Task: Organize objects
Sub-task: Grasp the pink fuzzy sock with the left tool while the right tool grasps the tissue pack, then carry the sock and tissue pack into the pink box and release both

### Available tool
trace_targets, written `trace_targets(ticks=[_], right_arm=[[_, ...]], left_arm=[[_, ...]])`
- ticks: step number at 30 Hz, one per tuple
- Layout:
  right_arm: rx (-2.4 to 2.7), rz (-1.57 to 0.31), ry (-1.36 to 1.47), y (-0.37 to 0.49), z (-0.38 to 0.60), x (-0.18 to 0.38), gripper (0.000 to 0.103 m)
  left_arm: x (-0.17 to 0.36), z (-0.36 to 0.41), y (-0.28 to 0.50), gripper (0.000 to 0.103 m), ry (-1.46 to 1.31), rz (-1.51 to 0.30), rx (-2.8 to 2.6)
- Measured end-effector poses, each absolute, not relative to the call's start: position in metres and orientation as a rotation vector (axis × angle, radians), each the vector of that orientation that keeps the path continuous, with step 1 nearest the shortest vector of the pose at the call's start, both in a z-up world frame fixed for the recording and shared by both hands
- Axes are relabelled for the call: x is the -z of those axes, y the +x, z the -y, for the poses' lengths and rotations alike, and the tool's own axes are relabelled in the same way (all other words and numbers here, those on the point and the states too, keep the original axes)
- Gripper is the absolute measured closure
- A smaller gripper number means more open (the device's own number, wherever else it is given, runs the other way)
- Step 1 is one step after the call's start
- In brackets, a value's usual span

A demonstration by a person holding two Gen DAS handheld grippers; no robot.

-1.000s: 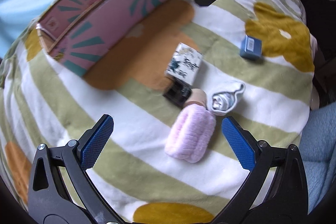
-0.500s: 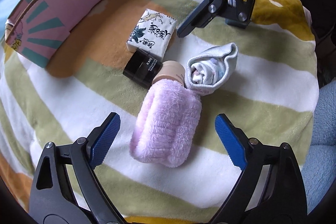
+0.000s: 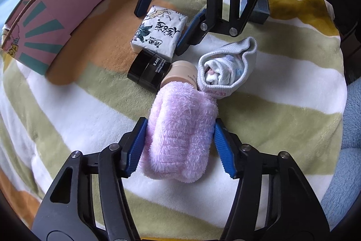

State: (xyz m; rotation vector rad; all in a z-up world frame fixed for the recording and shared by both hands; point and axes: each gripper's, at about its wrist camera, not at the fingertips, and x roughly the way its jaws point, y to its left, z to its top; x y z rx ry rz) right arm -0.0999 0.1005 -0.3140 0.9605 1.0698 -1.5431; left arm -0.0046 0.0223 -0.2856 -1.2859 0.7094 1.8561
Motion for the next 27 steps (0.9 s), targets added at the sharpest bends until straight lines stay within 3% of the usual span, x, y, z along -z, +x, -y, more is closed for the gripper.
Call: trace_targets(ticks=[5,27], right_arm=[[1.529,-1.063,0.963,-0.108,-0.097,0.31,0.048],[1.57,-1.014,0.961,-0.137,-0.095,0.258,0.051]], left_arm=[[0.284,-0.016,-0.011,0.06,-1.288,-0.711,-1.861],[0.236,0.006,-0.028,0.065,-1.278,-0.673,-1.922]])
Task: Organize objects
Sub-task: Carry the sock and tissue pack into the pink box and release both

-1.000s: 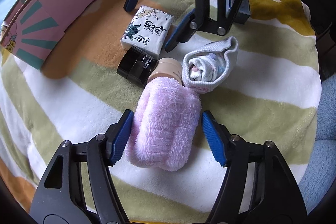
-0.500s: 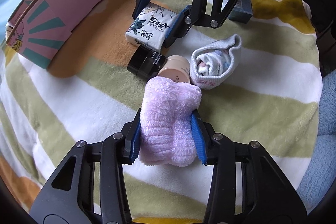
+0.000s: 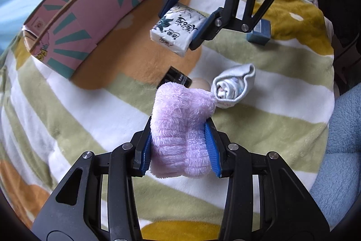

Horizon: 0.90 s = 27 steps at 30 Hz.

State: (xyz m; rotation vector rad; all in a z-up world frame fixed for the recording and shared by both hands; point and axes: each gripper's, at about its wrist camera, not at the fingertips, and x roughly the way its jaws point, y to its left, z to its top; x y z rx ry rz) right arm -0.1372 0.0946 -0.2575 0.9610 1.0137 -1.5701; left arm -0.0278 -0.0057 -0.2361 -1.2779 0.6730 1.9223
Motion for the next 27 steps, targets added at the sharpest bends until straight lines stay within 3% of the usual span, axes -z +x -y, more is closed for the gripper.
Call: trace_targets(ticks=[6,19,27], right_arm=[[1.627,-0.93,0.995,-0.097,-0.122,0.24,0.051],[1.815,-0.784,0.992,-0.148,-0.147,0.154,0.051],[1.91,-0.679,1.03,-0.2,-0.145,0.129,0.051]], left_arm=[[0.207,-0.008,-0.015,0.065,-1.256,-0.655,-1.97],[0.124,-0.009,-0.076,0.065,-1.146,-0.639,-2.122],[0.093,-0.007,-0.154,0.065,-1.108,-0.603,-2.216]])
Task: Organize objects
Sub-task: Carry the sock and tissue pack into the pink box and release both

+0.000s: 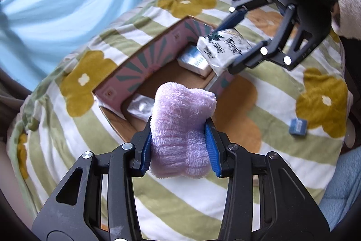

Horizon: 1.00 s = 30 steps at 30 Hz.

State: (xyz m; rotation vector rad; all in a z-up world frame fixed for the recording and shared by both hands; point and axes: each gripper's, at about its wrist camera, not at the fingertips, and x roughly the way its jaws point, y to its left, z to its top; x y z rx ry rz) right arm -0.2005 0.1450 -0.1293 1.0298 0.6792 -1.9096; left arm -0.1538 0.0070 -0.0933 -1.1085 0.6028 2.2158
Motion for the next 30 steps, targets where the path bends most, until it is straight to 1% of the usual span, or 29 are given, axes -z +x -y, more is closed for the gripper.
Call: trace_targets(ticks=[5,10,18,22,30], right_arm=[[1.97,-0.594,1.103,-0.238,-0.146,0.13,0.051],[2.027,-0.535,1.187,-0.271,-0.144,0.142,0.051],[2.121,-0.407,1.34,-0.31,-0.143,0.167,0.051],[2.152,-0.346,1.411,-0.319,-0.143,0.182,0.051],[2.182,-0.233,1.496,-0.332,-0.151,0.197,0.051]], left_arm=[[0.098,-0.009,-0.206,0.065,-1.128,-0.604,-2.253],[0.119,-0.013,-0.252,0.065,-1.191,-0.578,-2.274],[0.157,-0.018,-0.306,0.065,-1.339,-0.415,-2.315],[0.174,-0.021,-0.32,0.065,-1.401,-0.355,-2.33],[0.19,-0.025,-0.327,0.065,-1.456,-0.327,-2.329]])
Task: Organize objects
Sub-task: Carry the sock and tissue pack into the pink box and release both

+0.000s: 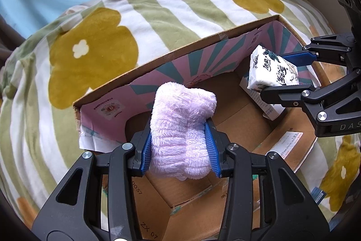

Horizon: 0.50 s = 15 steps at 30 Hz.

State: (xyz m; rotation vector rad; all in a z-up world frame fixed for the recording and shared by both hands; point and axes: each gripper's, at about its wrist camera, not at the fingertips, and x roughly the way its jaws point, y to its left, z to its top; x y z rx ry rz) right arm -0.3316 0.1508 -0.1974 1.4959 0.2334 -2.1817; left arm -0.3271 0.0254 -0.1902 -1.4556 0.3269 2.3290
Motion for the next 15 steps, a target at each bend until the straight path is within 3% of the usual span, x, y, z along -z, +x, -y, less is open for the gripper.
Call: trace_targets(ticks=[8,9,10,12,13,15], right_arm=[[2.207,-0.173,1.537,-0.342,-0.158,0.195,0.05],[2.203,-0.139,1.561,-0.345,-0.16,0.196,0.05],[2.19,-0.099,1.589,-0.348,-0.163,0.197,0.046],[2.174,-0.033,1.627,-0.352,-0.168,0.199,0.031],[2.179,-0.01,1.615,-0.353,-0.17,0.197,0.021],[2.215,0.002,1.572,-0.352,-0.175,0.191,0.017]], left_arm=[[0.18,-0.031,-0.328,0.063,-1.431,-0.307,-2.327],[0.178,-0.032,-0.328,0.056,-1.429,-0.308,-2.328],[0.178,-0.034,-0.329,0.035,-1.435,-0.315,-2.327],[0.176,-0.035,-0.327,0.001,-1.424,-0.336,-2.347],[0.175,-0.035,-0.326,0.0,-1.413,-0.332,-2.35],[0.172,-0.033,-0.325,0.0,-1.431,-0.318,-2.358]])
